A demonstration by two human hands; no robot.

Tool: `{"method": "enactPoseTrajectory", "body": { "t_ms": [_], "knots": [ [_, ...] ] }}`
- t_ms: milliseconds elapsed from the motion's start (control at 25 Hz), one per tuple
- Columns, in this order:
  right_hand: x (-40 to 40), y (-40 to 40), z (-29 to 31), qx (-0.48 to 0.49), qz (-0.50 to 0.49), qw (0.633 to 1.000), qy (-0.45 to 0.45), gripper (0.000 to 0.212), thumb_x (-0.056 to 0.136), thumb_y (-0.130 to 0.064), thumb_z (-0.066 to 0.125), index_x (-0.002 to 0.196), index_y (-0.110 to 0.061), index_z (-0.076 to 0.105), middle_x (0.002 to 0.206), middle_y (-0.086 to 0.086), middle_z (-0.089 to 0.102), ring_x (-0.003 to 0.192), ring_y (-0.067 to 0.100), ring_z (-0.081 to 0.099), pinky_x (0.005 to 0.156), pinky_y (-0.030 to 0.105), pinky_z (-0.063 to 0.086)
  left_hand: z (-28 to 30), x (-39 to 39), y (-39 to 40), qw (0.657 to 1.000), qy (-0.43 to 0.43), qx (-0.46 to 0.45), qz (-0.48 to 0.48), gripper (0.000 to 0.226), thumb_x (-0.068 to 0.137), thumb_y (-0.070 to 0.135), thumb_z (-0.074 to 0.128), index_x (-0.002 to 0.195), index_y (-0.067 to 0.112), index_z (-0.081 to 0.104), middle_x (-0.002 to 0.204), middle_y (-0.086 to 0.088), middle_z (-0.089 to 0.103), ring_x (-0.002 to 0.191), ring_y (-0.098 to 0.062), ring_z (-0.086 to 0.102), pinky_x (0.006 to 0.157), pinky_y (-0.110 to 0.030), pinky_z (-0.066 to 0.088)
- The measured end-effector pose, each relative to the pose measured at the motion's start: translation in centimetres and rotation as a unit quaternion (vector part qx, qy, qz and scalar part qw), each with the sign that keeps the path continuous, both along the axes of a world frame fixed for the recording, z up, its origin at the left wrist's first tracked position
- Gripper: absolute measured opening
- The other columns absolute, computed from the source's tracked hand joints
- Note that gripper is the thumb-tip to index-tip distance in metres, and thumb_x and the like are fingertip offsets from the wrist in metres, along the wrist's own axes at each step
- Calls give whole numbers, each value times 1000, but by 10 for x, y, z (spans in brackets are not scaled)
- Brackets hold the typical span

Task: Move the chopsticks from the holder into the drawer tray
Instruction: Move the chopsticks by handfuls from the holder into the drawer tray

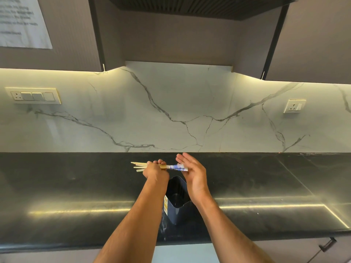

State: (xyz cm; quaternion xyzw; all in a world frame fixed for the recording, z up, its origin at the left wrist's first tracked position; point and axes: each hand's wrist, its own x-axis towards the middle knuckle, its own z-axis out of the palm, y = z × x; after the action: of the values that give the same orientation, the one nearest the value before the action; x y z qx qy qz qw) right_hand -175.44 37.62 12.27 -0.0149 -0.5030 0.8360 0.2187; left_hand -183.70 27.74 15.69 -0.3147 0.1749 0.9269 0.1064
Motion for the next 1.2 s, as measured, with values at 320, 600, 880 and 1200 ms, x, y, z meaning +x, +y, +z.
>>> {"method": "enactPoseTrajectory", "body": {
  "t_ms": [320, 600, 880, 1200],
  "knots": [
    [-19, -16, 10, -34, -121, 981, -147, 48, 108, -36, 37, 121, 1, 66, 106, 13, 77, 99, 24, 74, 93, 40, 57, -7, 16, 16, 981, 158, -106, 28, 10, 106, 14, 45, 99, 9, 51, 75, -2, 51, 58, -13, 51, 55, -27, 46],
    [-11, -13, 13, 175, -85, 954, -228, 38, 102, -46, 50, 99, -15, 71, 82, 6, 77, 69, 19, 77, 57, 38, 64, -5, 22, 8, 975, 208, -75, 12, 16, 106, 16, 44, 103, 8, 57, 73, -3, 57, 61, -17, 59, 59, -32, 52],
    [-6, 1, 33, 524, 101, 797, -283, 18, 100, -29, 58, 86, -18, 62, 68, 4, 73, 57, 15, 71, 56, 32, 61, -20, 34, 1, 961, 256, -91, -47, 24, 107, 11, 39, 115, 6, 61, 87, -8, 68, 91, -29, 73, 84, -42, 57],
    [9, 2, 24, 513, 94, 800, -298, 19, 103, -18, 50, 87, -16, 61, 72, 3, 63, 52, 11, 58, 52, 25, 55, -31, 41, -12, 928, 300, -155, -155, 24, 105, 7, 44, 125, 2, 57, 108, -16, 71, 108, -32, 69, 97, -51, 53]
  ]
}}
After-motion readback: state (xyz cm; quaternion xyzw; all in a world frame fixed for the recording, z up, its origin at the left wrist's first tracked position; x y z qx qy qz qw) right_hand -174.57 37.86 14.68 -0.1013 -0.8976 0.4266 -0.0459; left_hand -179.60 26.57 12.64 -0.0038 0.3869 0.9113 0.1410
